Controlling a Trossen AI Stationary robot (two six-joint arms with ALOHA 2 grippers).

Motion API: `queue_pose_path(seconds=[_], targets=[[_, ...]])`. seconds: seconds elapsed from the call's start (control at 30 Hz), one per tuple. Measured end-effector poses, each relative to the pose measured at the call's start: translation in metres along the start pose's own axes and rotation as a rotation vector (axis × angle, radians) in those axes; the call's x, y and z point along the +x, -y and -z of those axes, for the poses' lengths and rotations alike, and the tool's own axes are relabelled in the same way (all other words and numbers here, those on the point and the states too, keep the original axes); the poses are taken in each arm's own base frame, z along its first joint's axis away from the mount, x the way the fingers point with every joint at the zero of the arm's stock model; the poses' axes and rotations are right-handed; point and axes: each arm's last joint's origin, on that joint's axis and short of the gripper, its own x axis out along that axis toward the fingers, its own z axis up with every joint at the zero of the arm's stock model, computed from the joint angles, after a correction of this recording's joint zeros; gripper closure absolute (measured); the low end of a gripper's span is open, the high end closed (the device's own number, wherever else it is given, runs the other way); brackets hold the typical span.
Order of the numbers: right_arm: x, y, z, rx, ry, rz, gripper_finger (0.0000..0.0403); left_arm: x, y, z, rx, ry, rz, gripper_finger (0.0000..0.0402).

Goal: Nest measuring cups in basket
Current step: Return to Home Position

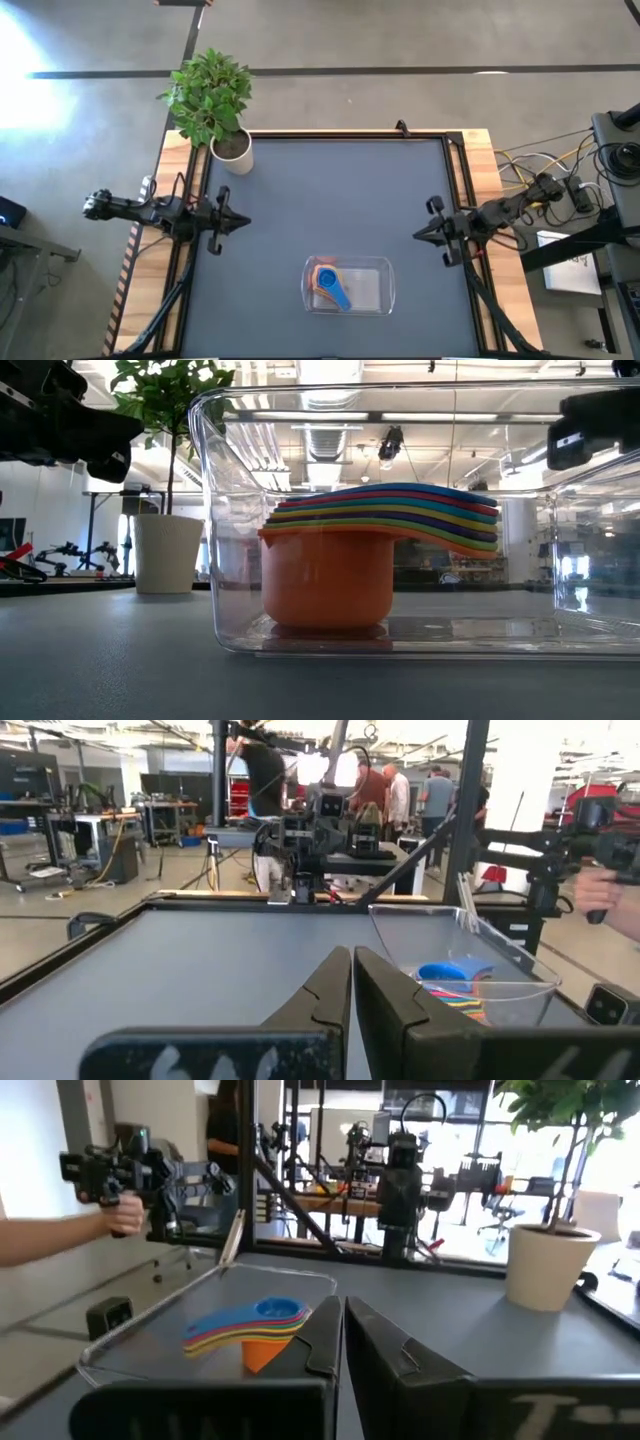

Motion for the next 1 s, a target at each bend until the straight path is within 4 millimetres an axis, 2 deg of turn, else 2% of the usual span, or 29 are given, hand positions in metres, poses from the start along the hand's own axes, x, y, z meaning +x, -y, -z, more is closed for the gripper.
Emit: queue_pose_path(seconds=[0.33,0.47,0.57,0.67,0.77,0.83,0.9,1.0], targets=[[0.0,0.0,0.0,-0.09,-0.003,0.013,0.0394,-0.001,0.0,0.0,0.007,-0.026,0.003,0.0402],[0.0,0.001,0.0,-0.1,-0.006,0.025,0.0394,-0.002,0.0,-0.011,0.0,-0.002,0.002,0.0402],[0.0,0.001,0.001,-0.077,-0.015,0.045,0.0394,-0.005,0.0,-0.018,-0.068,-0.024,-0.001,0.0402],[0.001,0.002,0.002,-0.061,-0.034,0.076,0.0394,-0.006,0.0,-0.021,-0.206,-0.048,-0.007,0.0402],[0.002,0.002,0.004,-0.056,-0.051,0.076,0.0394,-0.006,0.0,-0.019,-0.336,-0.059,-0.014,0.0402],[0.003,0.001,0.004,-0.051,-0.054,0.075,0.0394,-0.005,0.0,-0.014,-0.358,-0.073,-0.017,0.0402],[0.003,0.001,0.004,-0.051,-0.055,0.065,0.0394,-0.003,0.0,-0.007,-0.349,-0.081,-0.025,0.0402],[0.003,0.001,0.004,-0.05,-0.056,0.044,0.0394,-0.001,-0.001,-0.002,-0.253,0.008,-0.023,0.0402]])
